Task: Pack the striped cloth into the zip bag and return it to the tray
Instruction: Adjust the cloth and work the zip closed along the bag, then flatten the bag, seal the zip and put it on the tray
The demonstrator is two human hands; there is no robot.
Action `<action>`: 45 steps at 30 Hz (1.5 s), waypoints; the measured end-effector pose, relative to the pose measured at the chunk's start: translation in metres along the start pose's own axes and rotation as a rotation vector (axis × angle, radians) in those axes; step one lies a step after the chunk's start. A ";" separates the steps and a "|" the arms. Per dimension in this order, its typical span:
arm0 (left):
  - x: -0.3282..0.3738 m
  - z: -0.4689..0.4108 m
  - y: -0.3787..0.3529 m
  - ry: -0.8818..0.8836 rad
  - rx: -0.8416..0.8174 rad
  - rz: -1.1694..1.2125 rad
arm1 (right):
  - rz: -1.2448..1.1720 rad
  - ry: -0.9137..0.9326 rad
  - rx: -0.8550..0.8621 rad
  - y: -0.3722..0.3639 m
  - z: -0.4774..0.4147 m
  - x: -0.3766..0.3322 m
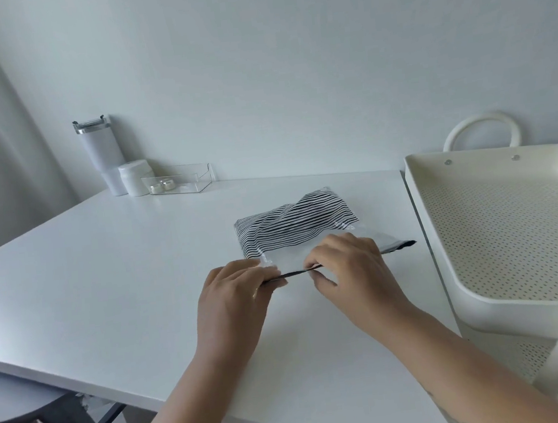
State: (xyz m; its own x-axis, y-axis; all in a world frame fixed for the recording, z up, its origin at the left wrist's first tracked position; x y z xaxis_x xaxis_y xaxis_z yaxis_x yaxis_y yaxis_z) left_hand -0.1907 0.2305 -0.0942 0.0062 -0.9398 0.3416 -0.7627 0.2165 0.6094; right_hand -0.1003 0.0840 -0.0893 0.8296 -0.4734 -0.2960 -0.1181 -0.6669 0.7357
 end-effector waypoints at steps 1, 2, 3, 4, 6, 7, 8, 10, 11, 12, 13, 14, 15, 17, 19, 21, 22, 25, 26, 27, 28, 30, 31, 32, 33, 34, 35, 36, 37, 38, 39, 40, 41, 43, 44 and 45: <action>0.001 0.001 0.001 0.002 -0.010 0.014 | -0.009 0.004 0.003 0.000 0.000 0.000; 0.000 0.001 0.001 0.010 -0.024 0.039 | -0.020 0.002 0.011 0.000 -0.001 0.001; 0.000 0.002 0.002 0.021 -0.041 0.068 | -0.036 -0.010 0.019 0.000 -0.002 0.003; 0.000 0.002 0.003 0.029 -0.059 0.087 | -0.052 -0.026 0.023 0.000 -0.003 0.004; 0.002 0.003 0.004 0.014 -0.087 0.065 | -0.070 -0.050 0.011 -0.002 -0.003 0.006; 0.005 0.004 0.004 -0.010 -0.095 0.043 | -0.075 -0.058 0.002 -0.003 -0.002 0.007; 0.007 0.005 0.005 -0.035 -0.102 0.023 | -0.078 -0.064 -0.004 -0.004 -0.001 0.008; 0.010 0.009 0.009 -0.078 -0.113 -0.006 | -0.069 -0.061 -0.012 -0.005 0.000 0.010; 0.011 0.011 0.011 -0.093 -0.117 -0.021 | -0.053 -0.054 -0.028 -0.006 0.000 0.010; 0.010 0.013 0.012 -0.104 -0.123 -0.038 | -0.031 -0.041 -0.056 -0.007 -0.001 0.011; 0.010 0.014 0.014 -0.117 -0.127 -0.054 | -0.004 -0.020 -0.090 -0.008 -0.002 0.011; 0.010 0.016 0.015 -0.135 -0.127 -0.069 | 0.027 0.004 -0.119 -0.010 -0.002 0.010; 0.012 0.017 0.016 -0.157 -0.129 -0.084 | 0.057 0.018 -0.141 -0.012 -0.003 0.008; 0.016 0.018 0.016 -0.208 -0.123 -0.116 | 0.109 0.004 -0.169 -0.013 -0.002 0.008; 0.020 0.020 0.015 -0.240 -0.104 -0.125 | 0.149 -0.072 -0.183 -0.013 0.002 0.014; 0.022 0.023 0.015 -0.256 -0.098 -0.110 | 0.170 -0.148 -0.181 -0.011 0.004 0.022; 0.023 0.026 0.015 -0.272 -0.100 -0.109 | 0.177 -0.161 -0.182 -0.011 0.004 0.024; 0.026 0.030 0.015 -0.316 -0.113 -0.114 | 0.203 -0.164 -0.215 -0.014 0.002 0.021; 0.028 0.031 0.014 -0.319 -0.126 -0.107 | 0.210 -0.171 -0.226 -0.016 0.002 0.020; 0.029 0.030 0.013 -0.305 -0.148 -0.091 | 0.218 -0.185 -0.227 -0.017 0.002 0.022; 0.029 0.029 0.013 -0.274 -0.180 -0.069 | 0.212 -0.213 -0.225 -0.017 0.002 0.026; 0.028 0.025 0.010 -0.209 -0.247 -0.043 | 0.083 -0.327 -0.235 -0.017 0.003 0.038; 0.027 0.022 0.008 -0.185 -0.263 -0.027 | -0.013 -0.389 -0.253 -0.016 0.004 0.043; 0.023 0.017 0.006 -0.158 -0.276 -0.004 | -0.085 -0.427 -0.264 -0.016 0.006 0.046; 0.018 0.009 0.003 -0.133 -0.285 0.011 | -0.119 -0.437 -0.262 -0.015 0.008 0.047; 0.011 0.000 0.001 -0.118 -0.280 0.001 | -0.129 -0.438 -0.240 -0.013 0.009 0.047; 0.003 -0.011 -0.002 -0.104 -0.274 -0.042 | -0.128 -0.441 -0.196 -0.009 0.010 0.047; -0.007 -0.022 -0.007 -0.084 -0.292 -0.115 | -0.125 -0.449 -0.146 -0.006 0.010 0.047; -0.018 -0.030 -0.012 -0.052 -0.341 -0.196 | -0.119 -0.452 -0.097 -0.002 0.010 0.045; -0.029 -0.036 -0.019 -0.009 -0.418 -0.264 | -0.113 -0.436 -0.058 0.001 0.008 0.041; -0.039 -0.039 -0.025 0.037 -0.506 -0.308 | -0.104 -0.398 -0.040 0.002 0.005 0.034; -0.047 -0.039 -0.031 0.081 -0.587 -0.333 | -0.091 -0.343 -0.046 0.002 0.001 0.025; -0.052 -0.036 -0.036 0.110 -0.650 -0.354 | -0.074 -0.282 -0.071 -0.002 -0.004 0.015; -0.054 -0.030 -0.043 0.126 -0.695 -0.395 | -0.037 -0.197 -0.162 -0.015 -0.016 -0.003; -0.051 -0.027 -0.043 0.128 -0.690 -0.410 | -0.027 -0.190 -0.220 -0.024 -0.021 -0.009; -0.046 -0.025 -0.041 0.122 -0.682 -0.424 | -0.021 -0.198 -0.278 -0.033 -0.025 -0.012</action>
State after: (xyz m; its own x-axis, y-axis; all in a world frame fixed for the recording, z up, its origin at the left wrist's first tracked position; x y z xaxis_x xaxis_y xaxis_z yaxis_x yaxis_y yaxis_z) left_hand -0.1435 0.2713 -0.1174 0.3063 -0.9513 0.0351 -0.1181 -0.0013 0.9930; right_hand -0.0925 0.1261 -0.0948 0.7048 -0.5819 -0.4057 0.0741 -0.5083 0.8580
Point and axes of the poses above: each hand's wrist, its own z-axis away from the middle knuckle, its own y-axis out of the back of the hand, x = y × z, the point moved 4 cm from there along -z, towards the middle knuckle, and after that the axes turned 2 degrees about y, right-handed, at the moved point
